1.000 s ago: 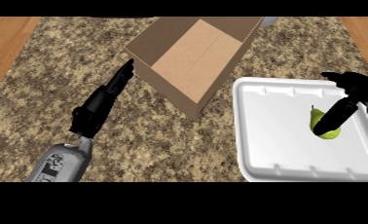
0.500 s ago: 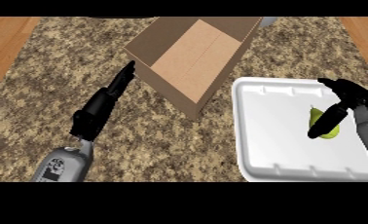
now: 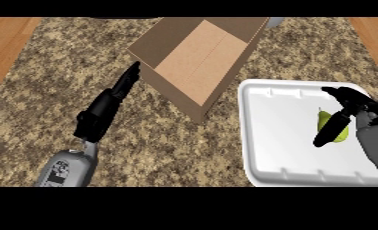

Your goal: Pick the pear from the tray and place it in the cardboard box

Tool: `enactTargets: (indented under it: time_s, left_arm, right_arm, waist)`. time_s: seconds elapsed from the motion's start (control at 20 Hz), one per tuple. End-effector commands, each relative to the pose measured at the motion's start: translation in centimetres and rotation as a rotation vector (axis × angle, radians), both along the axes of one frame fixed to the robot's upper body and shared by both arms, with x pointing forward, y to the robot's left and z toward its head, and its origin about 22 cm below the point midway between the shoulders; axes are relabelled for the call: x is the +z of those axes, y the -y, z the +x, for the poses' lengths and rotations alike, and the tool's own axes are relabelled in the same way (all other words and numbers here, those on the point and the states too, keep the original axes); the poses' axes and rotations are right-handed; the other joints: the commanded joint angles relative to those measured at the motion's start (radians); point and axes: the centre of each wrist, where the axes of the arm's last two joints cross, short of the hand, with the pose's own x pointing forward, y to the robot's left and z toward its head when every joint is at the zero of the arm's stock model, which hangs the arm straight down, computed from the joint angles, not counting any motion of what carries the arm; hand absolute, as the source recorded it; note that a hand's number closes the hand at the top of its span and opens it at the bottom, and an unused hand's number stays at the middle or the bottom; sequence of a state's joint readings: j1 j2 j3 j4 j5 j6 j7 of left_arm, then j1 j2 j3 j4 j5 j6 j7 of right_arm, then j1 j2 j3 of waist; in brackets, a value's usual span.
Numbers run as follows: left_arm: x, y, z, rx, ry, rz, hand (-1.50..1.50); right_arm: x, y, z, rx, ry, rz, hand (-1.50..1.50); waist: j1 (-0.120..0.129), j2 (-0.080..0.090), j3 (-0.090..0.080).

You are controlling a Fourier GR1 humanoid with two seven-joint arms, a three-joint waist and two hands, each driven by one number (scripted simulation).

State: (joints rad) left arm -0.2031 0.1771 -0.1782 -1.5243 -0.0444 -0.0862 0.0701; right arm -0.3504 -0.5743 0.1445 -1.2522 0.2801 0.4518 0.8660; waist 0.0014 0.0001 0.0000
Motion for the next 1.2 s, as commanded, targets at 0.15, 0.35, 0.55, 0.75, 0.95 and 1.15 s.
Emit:
enactTargets:
  time_s: [0.15, 0.35, 0.55, 0.75, 0.95, 1.15]
  left_arm:
    - [-0.7, 0.9, 0.4, 0.013, -0.002, 0.005, 0.00]
    - [-0.4, 0.7, -0.5, 0.020, -0.006, -0.004, 0.00]
    - [1.6, 1.6, 0.2, 0.000, -0.010, 0.002, 0.00]
    - [-1.6, 0.1, 0.7, 0.017, -0.009, 0.000, 0.00]
    - [-0.5, 0.2, 0.7, 0.006, -0.004, -0.006, 0.00]
    - [0.2, 0.1, -0.2, 0.013, -0.006, 0.018, 0.00]
  right_arm:
    - [0.8, -1.1, 0.9, 0.007, -0.074, -0.010, -1.50]
    - [-1.3, -0.6, -1.1, 0.006, -0.087, -0.009, -1.50]
    - [-3.7, -0.6, -1.2, 0.006, -0.103, -0.012, -1.50]
    - [-4.8, 1.7, -1.8, 0.004, -0.118, -0.044, -1.50]
    - [-6.3, 1.1, -1.9, 0.030, -0.138, -0.081, -1.50]
    - [-6.0, -0.2, -3.5, 0.042, -0.130, -0.047, 1.50]
  waist:
    - [0.000, 0.000, 0.000]
    - [-0.002, -0.001, 0.000]
    - [0.000, 0.000, 0.000]
    - [-0.002, 0.001, 0.000]
    - [0.000, 0.001, 0.000]
    - [-0.004, -0.001, 0.000]
